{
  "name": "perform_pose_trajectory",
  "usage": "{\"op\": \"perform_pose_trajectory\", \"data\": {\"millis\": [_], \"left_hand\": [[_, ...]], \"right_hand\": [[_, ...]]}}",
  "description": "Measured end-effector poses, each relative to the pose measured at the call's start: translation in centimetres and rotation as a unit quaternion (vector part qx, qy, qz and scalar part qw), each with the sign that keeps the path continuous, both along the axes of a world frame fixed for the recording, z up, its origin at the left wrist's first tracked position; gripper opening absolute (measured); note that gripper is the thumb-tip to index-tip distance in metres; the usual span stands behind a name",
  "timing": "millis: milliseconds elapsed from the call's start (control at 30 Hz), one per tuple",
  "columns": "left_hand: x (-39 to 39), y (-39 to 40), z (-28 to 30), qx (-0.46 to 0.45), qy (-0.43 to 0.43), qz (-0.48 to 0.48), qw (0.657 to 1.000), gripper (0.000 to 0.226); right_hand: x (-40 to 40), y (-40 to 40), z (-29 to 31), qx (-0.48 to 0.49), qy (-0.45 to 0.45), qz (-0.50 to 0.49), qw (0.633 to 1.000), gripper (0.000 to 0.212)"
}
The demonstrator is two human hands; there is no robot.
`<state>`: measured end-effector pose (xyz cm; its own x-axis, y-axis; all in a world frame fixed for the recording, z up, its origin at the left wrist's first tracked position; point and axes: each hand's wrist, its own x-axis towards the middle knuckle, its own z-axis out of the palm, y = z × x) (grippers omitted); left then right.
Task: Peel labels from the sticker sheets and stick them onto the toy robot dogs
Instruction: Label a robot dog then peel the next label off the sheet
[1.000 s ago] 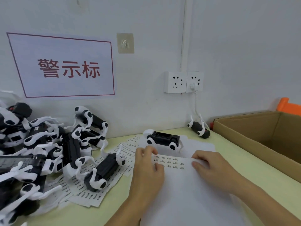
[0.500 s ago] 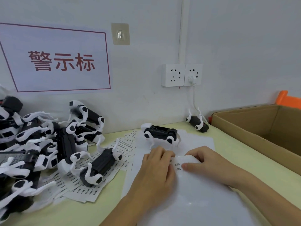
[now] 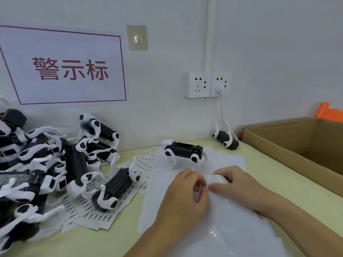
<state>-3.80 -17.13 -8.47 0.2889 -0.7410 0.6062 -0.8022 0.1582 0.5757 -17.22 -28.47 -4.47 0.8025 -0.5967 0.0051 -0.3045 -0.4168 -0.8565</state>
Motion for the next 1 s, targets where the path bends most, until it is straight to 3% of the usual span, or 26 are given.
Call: {"op": "perform_pose_trajectory", "data": {"millis": [100, 367, 500, 600, 733, 1000], "left_hand": [[0.31, -0.21, -0.25, -0.012, 0.032, 0.003, 0.999, 0.005], [0.78, -0.03, -0.48, 0.056, 0.104, -0.013, 0.993, 0.029], [0.77, 0.05, -0.27, 0.058, 0.120, -0.040, 0.990, 0.019], [0.72, 0.01, -0.17, 0.033, 0.092, -0.040, 0.994, 0.012], [0.75, -0.07, -0.26, 0.023, 0.103, -0.039, 0.994, 0.012], [0.67, -0.16, -0.43, 0.035, 0.146, -0.042, 0.988, 0.013]], "right_hand": [[0.23, 0.18, -0.36, 0.013, -0.014, -0.007, 1.000, 0.028], [-0.05, -0.04, -0.15, 0.078, -0.032, 0.024, 0.996, 0.016], [0.11, 0.16, -0.36, 0.094, -0.051, 0.025, 0.994, 0.022], [0.12, 0.19, -0.46, 0.109, -0.073, 0.029, 0.991, 0.014], [0.29, 0.39, -0.59, 0.108, -0.084, 0.030, 0.990, 0.030], [0.61, 0.89, -0.80, 0.103, -0.092, 0.000, 0.990, 0.016]]}}
